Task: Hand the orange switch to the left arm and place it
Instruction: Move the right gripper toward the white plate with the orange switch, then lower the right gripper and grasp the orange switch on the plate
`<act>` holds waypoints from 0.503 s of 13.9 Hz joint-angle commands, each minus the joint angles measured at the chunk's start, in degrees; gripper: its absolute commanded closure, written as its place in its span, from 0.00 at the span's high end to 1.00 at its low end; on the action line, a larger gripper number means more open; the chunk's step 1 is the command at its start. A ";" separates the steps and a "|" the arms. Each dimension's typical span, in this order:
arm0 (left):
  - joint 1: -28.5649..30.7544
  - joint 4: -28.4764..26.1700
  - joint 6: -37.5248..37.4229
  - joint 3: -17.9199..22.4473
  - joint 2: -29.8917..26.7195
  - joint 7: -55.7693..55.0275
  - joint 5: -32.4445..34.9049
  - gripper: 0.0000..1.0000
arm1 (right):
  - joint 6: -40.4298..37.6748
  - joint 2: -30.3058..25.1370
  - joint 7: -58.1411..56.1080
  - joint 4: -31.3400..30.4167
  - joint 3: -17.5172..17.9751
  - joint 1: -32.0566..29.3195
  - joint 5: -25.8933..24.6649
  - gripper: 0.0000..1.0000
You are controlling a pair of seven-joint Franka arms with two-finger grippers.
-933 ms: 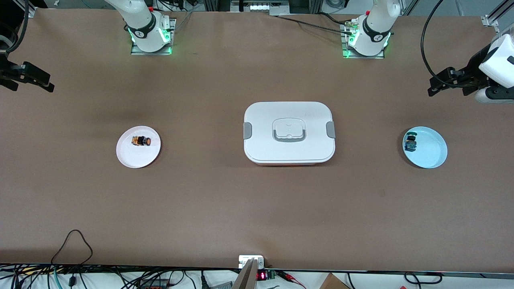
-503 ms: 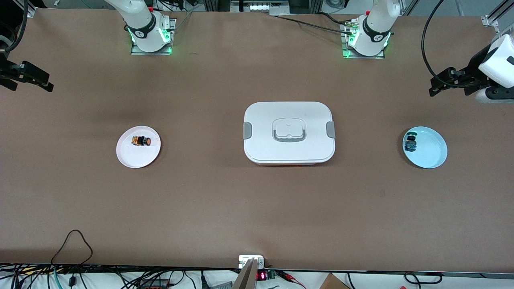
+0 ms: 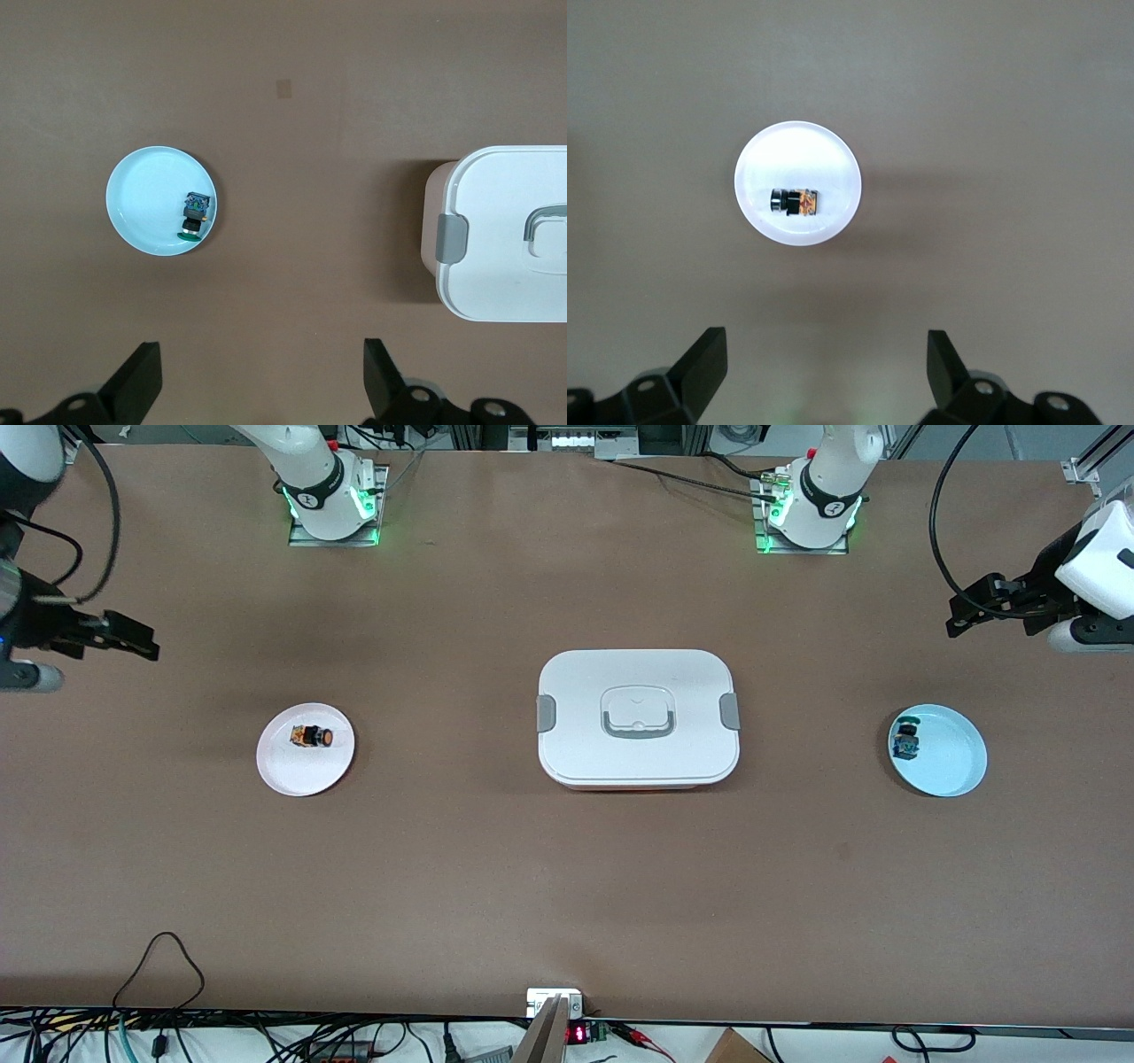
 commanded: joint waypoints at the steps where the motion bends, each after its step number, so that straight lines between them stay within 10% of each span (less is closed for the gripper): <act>1: 0.08 1.21 -0.80 -0.38 0.14 -0.04 1.71 1.00 | 1.69 3.72 0.42 1.16 -0.10 1.37 0.24 1.00; 7: 0.08 1.21 -0.63 -0.47 0.23 -0.04 1.71 1.00 | 8.53 10.67 0.60 -1.28 -0.10 2.34 1.12 1.00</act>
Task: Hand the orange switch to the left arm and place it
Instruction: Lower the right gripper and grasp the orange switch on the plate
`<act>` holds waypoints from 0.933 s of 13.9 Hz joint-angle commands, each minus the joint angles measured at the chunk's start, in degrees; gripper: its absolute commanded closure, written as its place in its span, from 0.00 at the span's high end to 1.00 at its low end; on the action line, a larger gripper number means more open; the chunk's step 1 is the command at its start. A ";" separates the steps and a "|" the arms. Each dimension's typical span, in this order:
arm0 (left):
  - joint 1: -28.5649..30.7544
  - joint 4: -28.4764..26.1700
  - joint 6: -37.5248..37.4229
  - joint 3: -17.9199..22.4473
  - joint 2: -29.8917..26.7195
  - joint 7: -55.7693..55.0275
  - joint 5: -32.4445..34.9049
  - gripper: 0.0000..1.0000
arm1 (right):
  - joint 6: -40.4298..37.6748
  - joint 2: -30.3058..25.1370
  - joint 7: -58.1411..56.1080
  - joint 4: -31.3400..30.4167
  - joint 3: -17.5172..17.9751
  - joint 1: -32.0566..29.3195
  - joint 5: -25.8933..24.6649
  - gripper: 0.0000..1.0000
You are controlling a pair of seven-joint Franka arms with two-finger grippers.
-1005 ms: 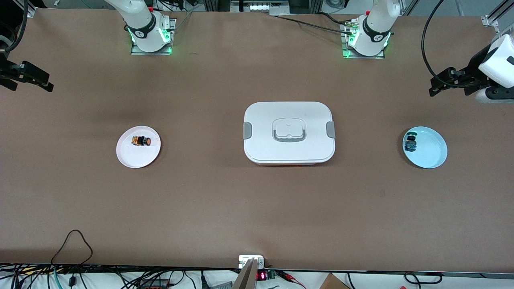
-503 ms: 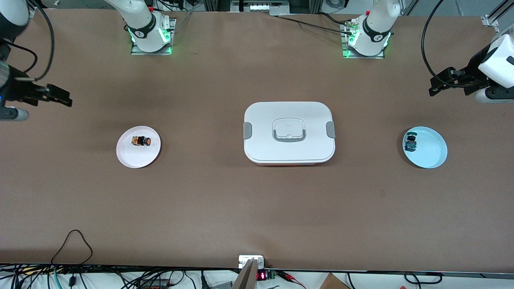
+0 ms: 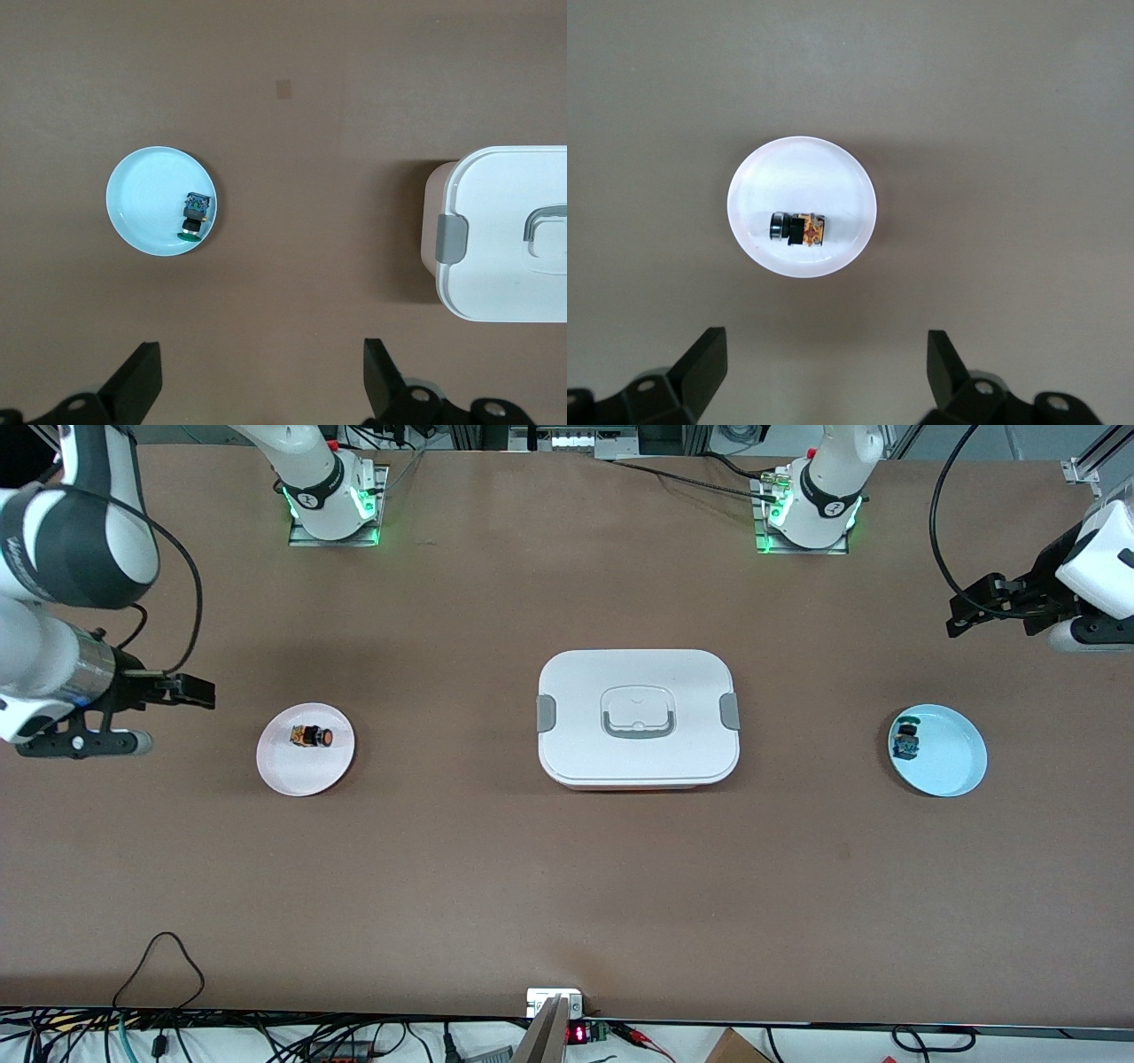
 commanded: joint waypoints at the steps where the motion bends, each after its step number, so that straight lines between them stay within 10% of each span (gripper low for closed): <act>1: 0.09 1.19 -0.63 -0.46 0.32 -0.12 1.62 1.00 | 4.54 2.06 0.48 -3.26 -0.12 0.55 1.88 1.00; 13: -0.62 1.10 -1.33 -0.99 0.76 -0.65 1.62 1.00 | 40.58 2.85 -0.49 -31.75 -0.12 2.84 6.81 1.00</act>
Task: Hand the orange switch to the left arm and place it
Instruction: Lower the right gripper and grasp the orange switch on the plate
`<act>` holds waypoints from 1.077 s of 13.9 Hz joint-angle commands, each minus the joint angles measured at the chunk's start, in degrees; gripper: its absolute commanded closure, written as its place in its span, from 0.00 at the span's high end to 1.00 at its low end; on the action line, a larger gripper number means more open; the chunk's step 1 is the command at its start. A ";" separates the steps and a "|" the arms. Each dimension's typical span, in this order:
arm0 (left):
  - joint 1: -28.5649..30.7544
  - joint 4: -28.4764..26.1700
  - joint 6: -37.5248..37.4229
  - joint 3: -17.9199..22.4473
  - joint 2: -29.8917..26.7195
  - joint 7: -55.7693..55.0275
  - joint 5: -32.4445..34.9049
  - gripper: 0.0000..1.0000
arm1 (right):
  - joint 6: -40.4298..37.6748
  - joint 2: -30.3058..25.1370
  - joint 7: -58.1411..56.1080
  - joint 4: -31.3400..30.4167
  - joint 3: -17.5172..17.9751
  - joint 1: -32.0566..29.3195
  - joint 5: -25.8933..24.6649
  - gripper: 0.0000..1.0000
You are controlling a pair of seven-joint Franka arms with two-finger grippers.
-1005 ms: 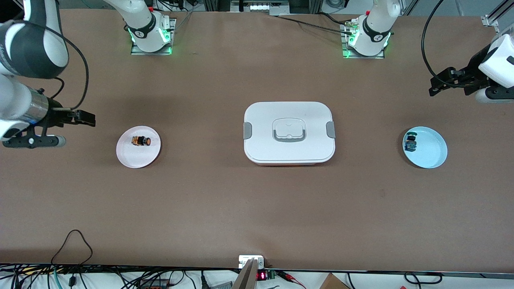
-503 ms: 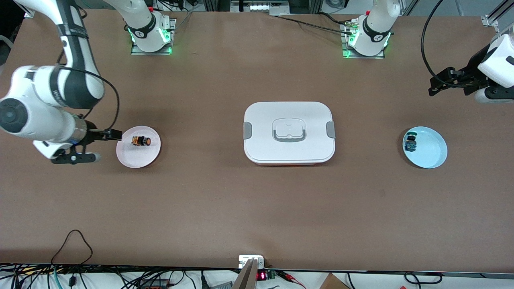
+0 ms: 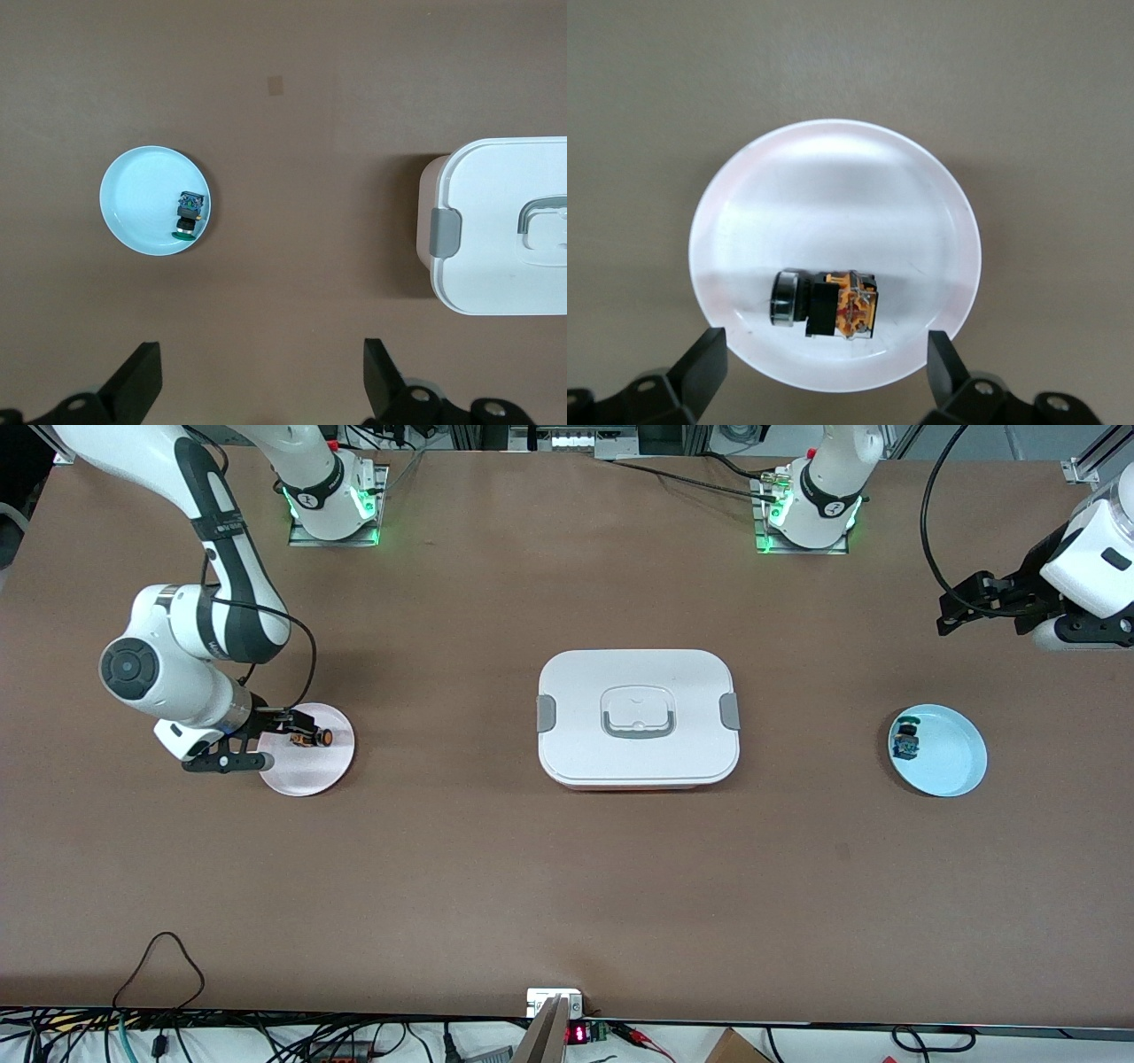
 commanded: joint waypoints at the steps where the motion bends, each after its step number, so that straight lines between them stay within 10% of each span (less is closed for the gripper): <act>1: -0.21 1.11 -1.08 -0.36 0.67 -0.65 1.62 1.00 | 5.43 -0.31 -0.50 -3.96 -0.11 0.28 0.97 1.00; 14: 0.31 1.11 -4.42 -0.62 0.93 -0.74 1.62 1.00 | 13.10 6.90 -0.41 -5.91 0.24 2.30 5.01 1.00; 15: 0.31 1.11 -4.50 -0.63 0.93 -0.74 1.62 1.00 | 13.01 6.91 -0.32 -5.91 0.15 2.30 5.01 0.85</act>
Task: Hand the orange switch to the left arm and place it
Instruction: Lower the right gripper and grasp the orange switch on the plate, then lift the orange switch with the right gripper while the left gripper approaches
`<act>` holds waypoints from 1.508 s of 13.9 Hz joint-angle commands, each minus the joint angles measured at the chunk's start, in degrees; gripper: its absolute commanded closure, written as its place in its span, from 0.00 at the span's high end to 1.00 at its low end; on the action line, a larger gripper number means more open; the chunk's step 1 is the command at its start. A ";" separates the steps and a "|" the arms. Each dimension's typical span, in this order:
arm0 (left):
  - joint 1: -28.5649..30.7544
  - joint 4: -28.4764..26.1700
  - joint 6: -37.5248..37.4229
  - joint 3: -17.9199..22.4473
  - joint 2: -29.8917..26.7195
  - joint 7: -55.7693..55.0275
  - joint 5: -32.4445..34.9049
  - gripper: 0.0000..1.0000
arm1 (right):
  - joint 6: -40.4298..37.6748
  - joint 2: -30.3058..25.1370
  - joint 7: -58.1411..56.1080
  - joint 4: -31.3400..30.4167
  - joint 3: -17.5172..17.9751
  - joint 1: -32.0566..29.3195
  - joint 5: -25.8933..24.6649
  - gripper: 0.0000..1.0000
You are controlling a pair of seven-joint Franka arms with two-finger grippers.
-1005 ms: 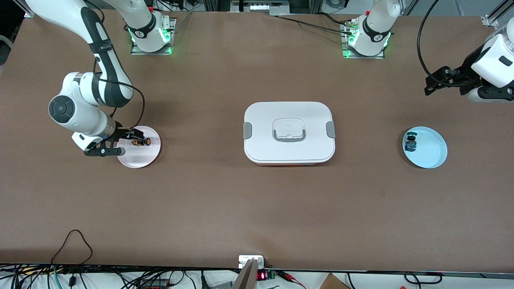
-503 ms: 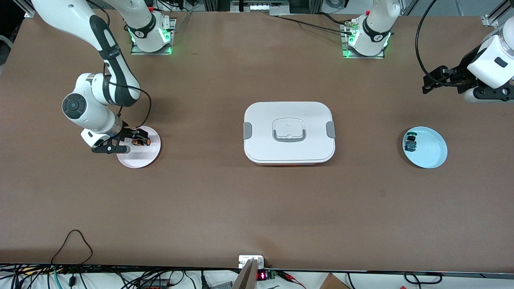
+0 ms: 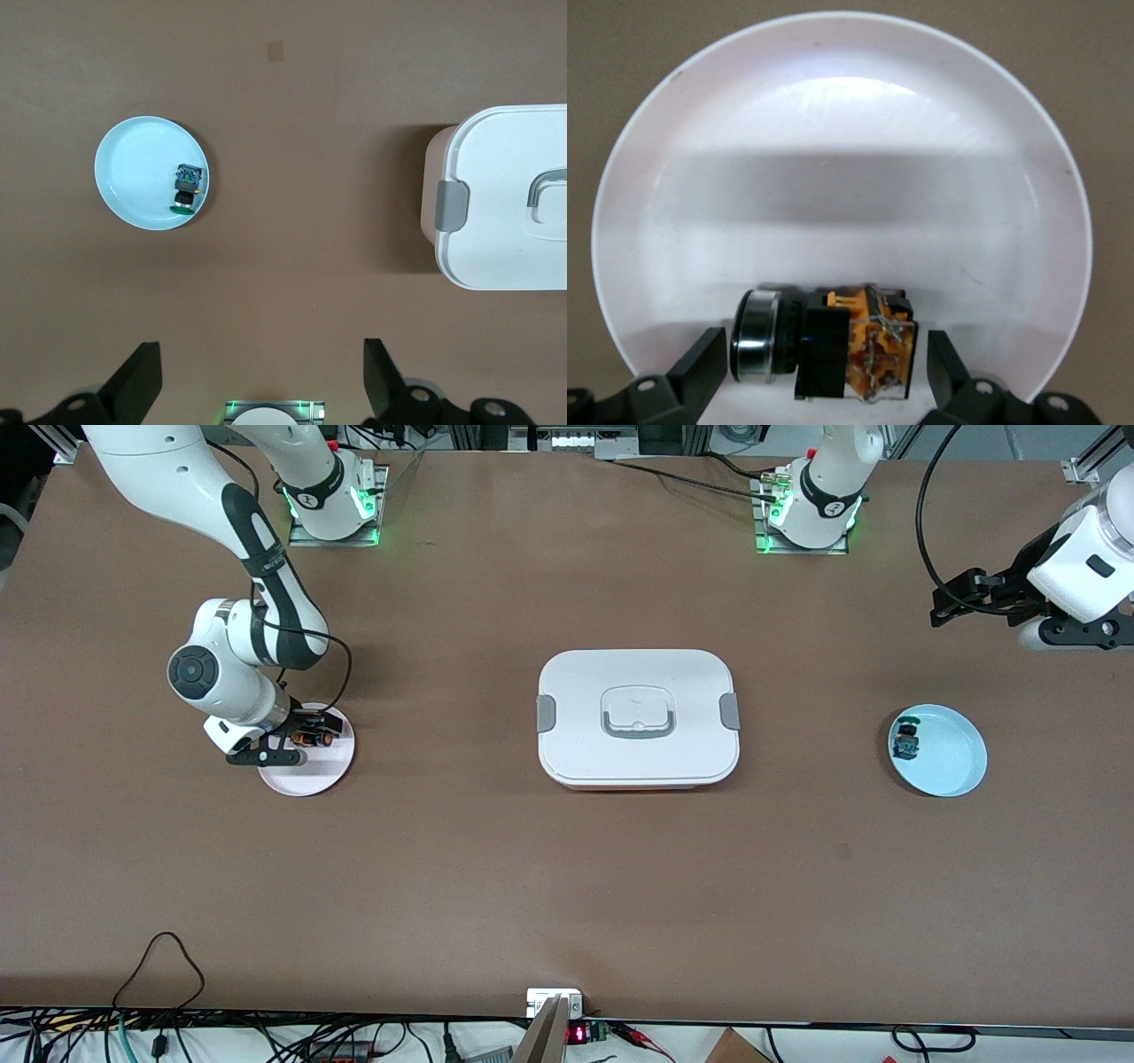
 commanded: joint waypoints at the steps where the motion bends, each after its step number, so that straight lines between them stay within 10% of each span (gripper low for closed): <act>1: 0.11 1.12 -1.01 -0.23 0.45 -0.74 1.61 1.00 | 0.42 -0.05 0.37 -0.41 0.01 0.53 1.41 0.55; 3: 0.11 1.12 -1.01 -0.23 0.54 -0.74 1.61 1.00 | -2.54 -1.09 0.03 0.28 -0.07 0.53 2.91 0.21; 6: 0.03 1.12 -1.01 -0.32 0.54 -0.74 1.70 1.00 | -14.58 -1.54 -0.41 7.30 -0.07 0.62 3.18 0.05; 21: -0.76 2.26 -1.45 -0.41 1.15 -0.21 0.56 1.00 | -47.29 -9.54 -4.36 36.58 -0.16 0.44 3.08 0.04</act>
